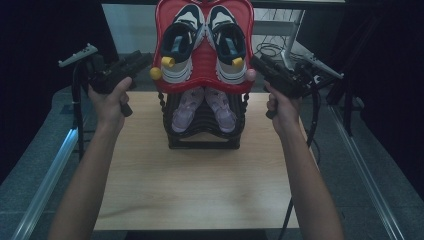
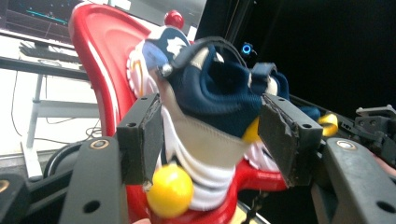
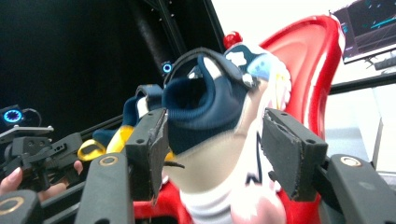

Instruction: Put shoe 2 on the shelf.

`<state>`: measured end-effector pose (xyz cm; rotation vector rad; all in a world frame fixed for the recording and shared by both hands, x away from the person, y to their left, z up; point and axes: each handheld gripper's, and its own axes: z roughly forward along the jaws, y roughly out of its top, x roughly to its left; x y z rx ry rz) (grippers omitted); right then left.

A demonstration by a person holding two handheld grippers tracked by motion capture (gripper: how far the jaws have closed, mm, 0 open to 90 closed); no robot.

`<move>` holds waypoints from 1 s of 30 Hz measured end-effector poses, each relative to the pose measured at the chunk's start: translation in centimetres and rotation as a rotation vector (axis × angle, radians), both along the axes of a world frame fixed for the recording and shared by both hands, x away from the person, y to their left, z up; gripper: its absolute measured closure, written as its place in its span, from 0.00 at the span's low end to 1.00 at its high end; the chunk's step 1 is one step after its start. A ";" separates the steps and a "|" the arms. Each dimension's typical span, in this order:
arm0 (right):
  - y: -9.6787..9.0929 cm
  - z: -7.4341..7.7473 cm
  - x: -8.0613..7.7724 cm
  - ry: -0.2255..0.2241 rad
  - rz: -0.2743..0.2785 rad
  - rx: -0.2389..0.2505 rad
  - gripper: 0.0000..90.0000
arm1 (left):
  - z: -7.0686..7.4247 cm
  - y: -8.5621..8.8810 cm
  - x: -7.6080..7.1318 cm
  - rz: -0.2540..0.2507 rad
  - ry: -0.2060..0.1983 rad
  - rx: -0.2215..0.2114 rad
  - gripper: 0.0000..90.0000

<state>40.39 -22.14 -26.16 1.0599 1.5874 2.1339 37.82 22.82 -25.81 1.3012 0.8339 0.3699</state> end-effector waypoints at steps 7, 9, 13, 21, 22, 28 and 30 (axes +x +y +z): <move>-1.6 -1.9 -1.3 0.018 -0.009 -0.002 0.46 | -2.1 1.0 -1.7 0.000 0.000 0.010 0.44; -1.9 -2.7 -1.7 0.019 -0.014 -0.007 0.46 | -2.7 1.3 -1.9 -0.003 0.008 -0.002 0.44; -2.2 -4.3 -2.5 0.021 -0.020 -0.048 0.45 | -4.1 1.9 -2.5 0.001 0.017 -0.006 0.44; -2.2 -7.8 -3.2 0.043 -0.014 -0.096 0.45 | -7.1 2.6 -3.4 0.026 0.041 0.026 0.44; -2.1 -8.4 -3.3 0.050 -0.012 -0.102 0.45 | -7.7 2.7 -3.5 0.022 0.051 0.025 0.44; -1.7 -11.1 -4.0 0.075 0.003 -0.116 0.45 | -10.4 2.7 -3.9 0.008 0.093 0.028 0.44; -1.6 -12.1 -4.2 0.084 0.005 -0.116 0.45 | -11.5 2.6 -4.2 0.012 0.103 0.045 0.44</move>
